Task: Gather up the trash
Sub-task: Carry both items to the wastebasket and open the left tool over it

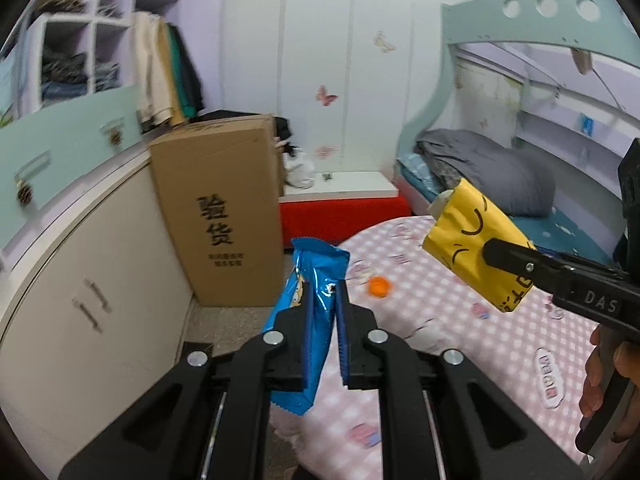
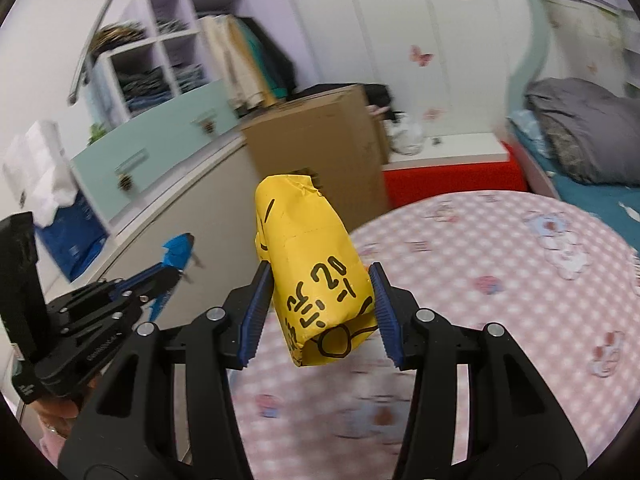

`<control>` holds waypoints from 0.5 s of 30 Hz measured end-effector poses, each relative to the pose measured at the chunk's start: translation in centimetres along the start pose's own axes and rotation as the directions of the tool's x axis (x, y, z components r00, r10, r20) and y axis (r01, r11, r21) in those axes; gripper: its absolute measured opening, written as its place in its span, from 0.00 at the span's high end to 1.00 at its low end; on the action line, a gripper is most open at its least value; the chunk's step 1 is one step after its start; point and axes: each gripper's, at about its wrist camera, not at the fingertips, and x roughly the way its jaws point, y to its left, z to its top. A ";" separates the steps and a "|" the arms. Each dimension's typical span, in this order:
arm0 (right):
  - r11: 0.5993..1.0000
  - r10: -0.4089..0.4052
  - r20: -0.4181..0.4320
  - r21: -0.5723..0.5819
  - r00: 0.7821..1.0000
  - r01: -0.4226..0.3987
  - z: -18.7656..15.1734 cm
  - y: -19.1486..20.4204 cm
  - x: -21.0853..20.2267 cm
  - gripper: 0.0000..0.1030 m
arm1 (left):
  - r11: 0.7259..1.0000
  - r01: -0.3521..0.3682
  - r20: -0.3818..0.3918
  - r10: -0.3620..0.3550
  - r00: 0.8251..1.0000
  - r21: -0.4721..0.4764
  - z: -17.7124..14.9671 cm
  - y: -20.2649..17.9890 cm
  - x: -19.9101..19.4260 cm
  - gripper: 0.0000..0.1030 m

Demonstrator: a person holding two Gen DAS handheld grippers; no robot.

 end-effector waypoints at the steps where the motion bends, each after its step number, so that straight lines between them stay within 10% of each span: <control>1: 1.000 0.016 -0.007 -0.007 1.000 -0.016 -0.3 1.0 0.6 0.54 | 1.000 -0.008 0.000 0.008 1.000 -0.009 -0.3 0.9 -0.2 0.90; 15: 0.967 0.181 -0.236 -0.136 0.955 -0.216 -6.5 16.8 14.4 0.54 | 0.956 -0.160 -0.125 0.132 0.983 -0.247 -8.8 18.8 0.9 0.90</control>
